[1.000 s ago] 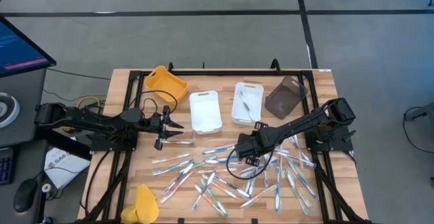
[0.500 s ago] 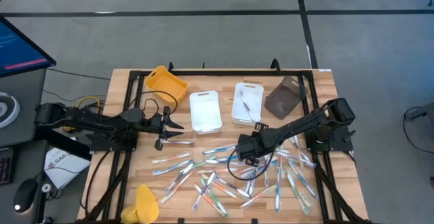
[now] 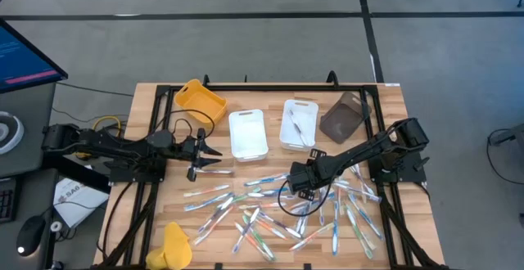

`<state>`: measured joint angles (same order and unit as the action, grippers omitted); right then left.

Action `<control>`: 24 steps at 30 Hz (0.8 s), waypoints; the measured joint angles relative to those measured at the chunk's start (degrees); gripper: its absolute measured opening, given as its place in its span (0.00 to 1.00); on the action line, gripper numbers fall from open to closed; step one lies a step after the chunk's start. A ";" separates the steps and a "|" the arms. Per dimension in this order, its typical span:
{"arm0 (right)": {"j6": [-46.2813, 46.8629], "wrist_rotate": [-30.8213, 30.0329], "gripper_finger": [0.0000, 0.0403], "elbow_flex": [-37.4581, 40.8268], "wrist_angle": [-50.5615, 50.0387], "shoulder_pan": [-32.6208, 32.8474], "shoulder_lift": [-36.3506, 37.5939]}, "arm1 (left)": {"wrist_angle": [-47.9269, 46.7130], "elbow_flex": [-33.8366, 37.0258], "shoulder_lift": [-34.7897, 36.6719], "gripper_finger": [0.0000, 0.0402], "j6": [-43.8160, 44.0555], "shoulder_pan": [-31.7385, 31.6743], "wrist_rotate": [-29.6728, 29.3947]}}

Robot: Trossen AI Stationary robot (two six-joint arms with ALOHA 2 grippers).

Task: Pick & Place Toothbrushes
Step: Put the green toothbrush into the black bin

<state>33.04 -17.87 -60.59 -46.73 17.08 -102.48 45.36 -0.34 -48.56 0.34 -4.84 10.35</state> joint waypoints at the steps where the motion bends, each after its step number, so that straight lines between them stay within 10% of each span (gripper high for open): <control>1: 0.00 0.02 0.39 -0.03 0.09 0.00 0.00 | -0.04 0.00 0.00 0.21 0.00 0.00 0.00; 18: 0.11 4.52 0.04 -0.06 0.04 -3.83 0.00 | -0.21 0.00 0.00 0.21 0.13 0.00 0.00; 24: -0.22 4.51 0.08 -0.06 0.06 -4.52 0.00 | -0.61 0.00 0.00 0.21 -0.03 0.00 0.00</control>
<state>32.81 -13.36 -60.64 -46.68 12.56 -102.48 44.75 -0.34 -48.56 0.31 -4.84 10.35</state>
